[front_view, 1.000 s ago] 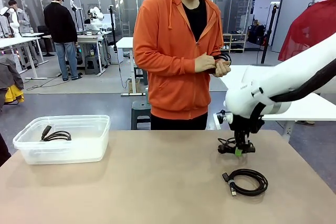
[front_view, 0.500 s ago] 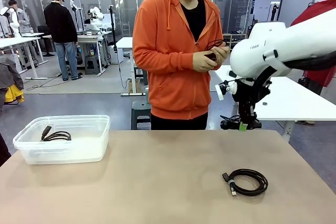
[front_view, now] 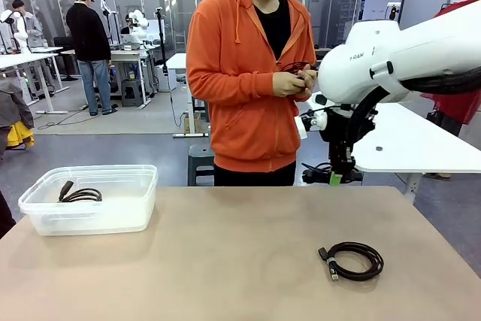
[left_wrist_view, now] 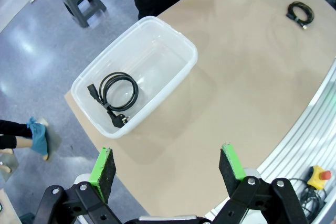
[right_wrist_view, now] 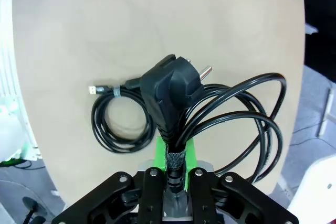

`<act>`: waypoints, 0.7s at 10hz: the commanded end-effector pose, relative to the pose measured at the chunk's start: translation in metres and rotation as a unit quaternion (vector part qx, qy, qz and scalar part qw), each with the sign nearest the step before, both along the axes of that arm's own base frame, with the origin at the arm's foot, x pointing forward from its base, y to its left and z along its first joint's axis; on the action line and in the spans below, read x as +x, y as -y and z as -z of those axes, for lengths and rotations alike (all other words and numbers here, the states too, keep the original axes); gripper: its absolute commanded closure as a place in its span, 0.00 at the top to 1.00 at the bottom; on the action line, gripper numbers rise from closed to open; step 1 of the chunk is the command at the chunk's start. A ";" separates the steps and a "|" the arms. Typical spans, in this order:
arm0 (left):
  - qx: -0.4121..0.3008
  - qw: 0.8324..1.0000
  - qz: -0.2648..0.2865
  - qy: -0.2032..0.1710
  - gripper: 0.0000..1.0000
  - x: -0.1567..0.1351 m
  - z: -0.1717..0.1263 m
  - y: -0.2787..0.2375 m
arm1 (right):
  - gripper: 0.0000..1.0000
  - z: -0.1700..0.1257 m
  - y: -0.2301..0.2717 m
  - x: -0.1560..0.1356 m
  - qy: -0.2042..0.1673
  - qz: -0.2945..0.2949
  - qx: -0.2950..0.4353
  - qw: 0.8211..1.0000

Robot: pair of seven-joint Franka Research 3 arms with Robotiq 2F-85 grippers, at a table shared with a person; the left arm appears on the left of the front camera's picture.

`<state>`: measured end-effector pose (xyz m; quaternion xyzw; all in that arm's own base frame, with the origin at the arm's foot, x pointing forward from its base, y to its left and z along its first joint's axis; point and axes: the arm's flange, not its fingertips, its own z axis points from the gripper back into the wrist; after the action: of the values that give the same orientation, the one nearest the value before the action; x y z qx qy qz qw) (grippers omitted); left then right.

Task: Organize and store the cables.
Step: Place the Power Cable into the Organizing box.

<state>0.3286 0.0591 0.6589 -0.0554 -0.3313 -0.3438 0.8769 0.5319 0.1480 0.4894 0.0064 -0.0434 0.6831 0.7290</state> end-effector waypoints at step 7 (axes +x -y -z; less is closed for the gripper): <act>-0.001 1.000 0.002 0.001 1.00 0.000 -0.001 0.001 | 0.00 0.042 -0.164 -0.060 -0.006 -0.041 0.008 0.999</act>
<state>0.3285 0.0588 0.6590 -0.0553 -0.3313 -0.3440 0.8768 0.4621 0.3066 0.4529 0.0205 -0.0315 0.7217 0.6912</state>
